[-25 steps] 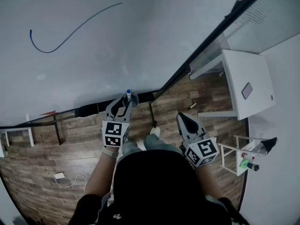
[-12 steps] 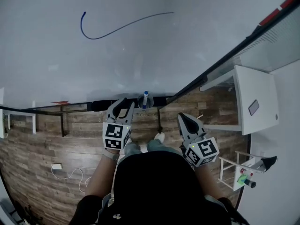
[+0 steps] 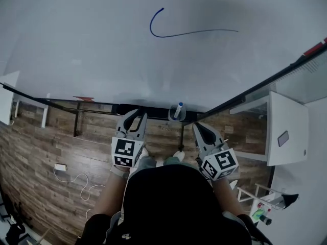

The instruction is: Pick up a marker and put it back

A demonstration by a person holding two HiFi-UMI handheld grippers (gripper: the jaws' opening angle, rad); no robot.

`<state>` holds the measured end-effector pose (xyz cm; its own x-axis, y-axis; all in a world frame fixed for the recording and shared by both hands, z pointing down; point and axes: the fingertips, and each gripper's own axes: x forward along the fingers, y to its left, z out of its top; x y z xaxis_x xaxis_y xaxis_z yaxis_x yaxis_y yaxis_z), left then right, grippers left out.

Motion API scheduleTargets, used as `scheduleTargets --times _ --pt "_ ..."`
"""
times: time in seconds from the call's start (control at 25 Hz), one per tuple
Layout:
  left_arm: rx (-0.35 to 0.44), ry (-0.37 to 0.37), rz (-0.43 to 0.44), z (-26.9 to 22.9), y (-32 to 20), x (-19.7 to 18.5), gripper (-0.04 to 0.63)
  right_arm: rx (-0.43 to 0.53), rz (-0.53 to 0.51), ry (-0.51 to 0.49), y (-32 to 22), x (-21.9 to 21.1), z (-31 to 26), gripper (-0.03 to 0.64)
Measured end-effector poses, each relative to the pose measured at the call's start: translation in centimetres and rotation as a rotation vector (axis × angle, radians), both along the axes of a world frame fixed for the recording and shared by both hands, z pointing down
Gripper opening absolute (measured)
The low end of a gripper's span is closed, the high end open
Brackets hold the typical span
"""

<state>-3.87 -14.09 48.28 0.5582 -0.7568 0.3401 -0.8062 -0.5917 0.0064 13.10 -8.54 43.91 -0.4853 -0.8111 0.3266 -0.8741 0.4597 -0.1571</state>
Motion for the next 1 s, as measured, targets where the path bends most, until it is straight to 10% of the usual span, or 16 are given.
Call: scheduleTargets --times 1.0 --pt "0.022 0.045 -0.177 -2.7 3.6 -7.5 0.043 0.026 -0.221 -0.024 -1.8 -7.6 -0.8 0.029"
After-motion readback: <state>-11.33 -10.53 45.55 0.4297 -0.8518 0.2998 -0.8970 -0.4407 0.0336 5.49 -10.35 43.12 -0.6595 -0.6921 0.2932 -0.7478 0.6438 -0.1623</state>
